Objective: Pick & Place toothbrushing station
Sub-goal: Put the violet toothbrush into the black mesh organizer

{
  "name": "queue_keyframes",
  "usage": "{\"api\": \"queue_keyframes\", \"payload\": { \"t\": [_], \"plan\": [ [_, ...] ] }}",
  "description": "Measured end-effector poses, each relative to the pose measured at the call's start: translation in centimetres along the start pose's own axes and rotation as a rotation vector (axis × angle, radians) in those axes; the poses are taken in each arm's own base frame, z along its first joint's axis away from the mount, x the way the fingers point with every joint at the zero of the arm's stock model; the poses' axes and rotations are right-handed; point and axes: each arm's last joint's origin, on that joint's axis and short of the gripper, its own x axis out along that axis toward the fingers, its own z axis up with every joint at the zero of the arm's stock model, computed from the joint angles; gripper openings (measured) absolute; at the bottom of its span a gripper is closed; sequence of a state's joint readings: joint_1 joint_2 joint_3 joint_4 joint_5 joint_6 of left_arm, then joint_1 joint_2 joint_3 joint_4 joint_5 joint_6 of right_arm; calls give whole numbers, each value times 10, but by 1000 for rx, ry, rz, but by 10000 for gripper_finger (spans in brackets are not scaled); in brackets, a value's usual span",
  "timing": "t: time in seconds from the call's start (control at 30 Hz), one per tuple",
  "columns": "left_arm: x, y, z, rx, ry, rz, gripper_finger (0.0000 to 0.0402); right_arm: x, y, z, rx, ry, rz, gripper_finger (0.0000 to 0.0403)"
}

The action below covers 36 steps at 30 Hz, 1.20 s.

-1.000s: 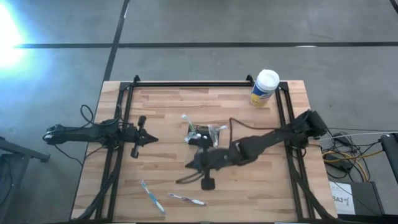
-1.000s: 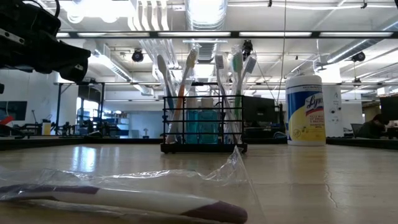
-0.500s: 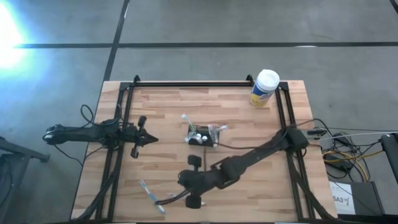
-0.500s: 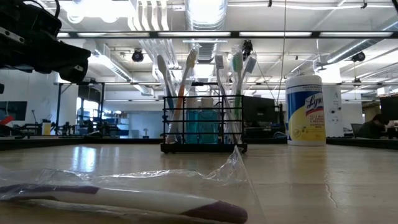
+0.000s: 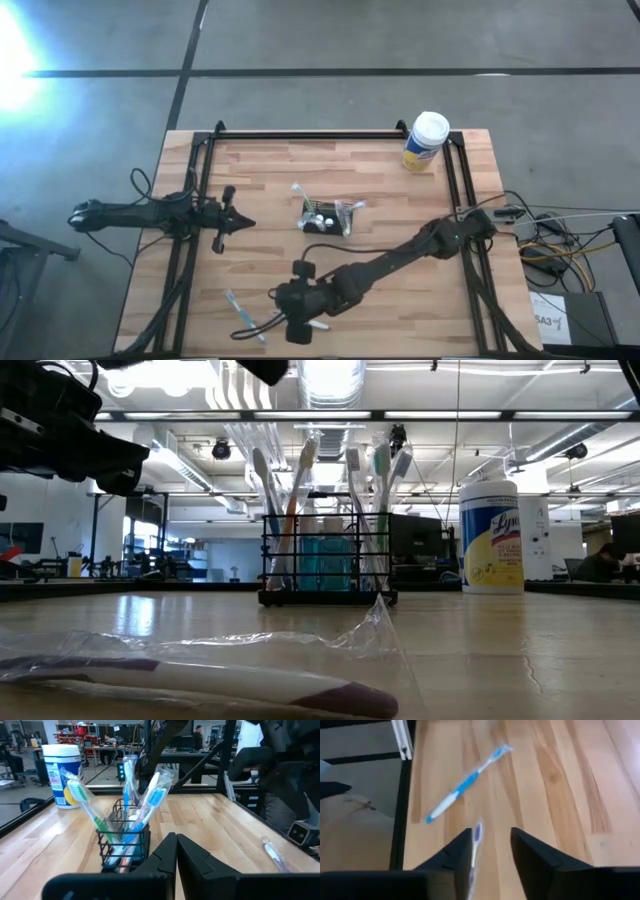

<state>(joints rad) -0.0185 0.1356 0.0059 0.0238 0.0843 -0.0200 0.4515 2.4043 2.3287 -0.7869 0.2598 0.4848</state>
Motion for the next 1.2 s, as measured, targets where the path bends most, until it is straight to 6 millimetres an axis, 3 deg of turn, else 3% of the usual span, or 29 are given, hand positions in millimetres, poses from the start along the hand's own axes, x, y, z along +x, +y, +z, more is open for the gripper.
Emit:
{"api": "queue_keyframes", "payload": {
  "t": [0.2,0.37,0.77,1.0,1.2],
  "plan": [
    [0,0,-1,0,8,6,18,3,-2,-8,50,62,-18,197],
    [0,0,-1,8,8,7,19,9,1,-18,125,107,-1,221],
    [0,0,-1,9,7,7,19,31,21,-60,159,130,25,226],
    [0,0,-1,8,7,7,19,47,15,-83,212,169,-13,226],
    [0,0,-1,8,7,7,19,51,17,-91,199,168,-5,226]
  ]
}}
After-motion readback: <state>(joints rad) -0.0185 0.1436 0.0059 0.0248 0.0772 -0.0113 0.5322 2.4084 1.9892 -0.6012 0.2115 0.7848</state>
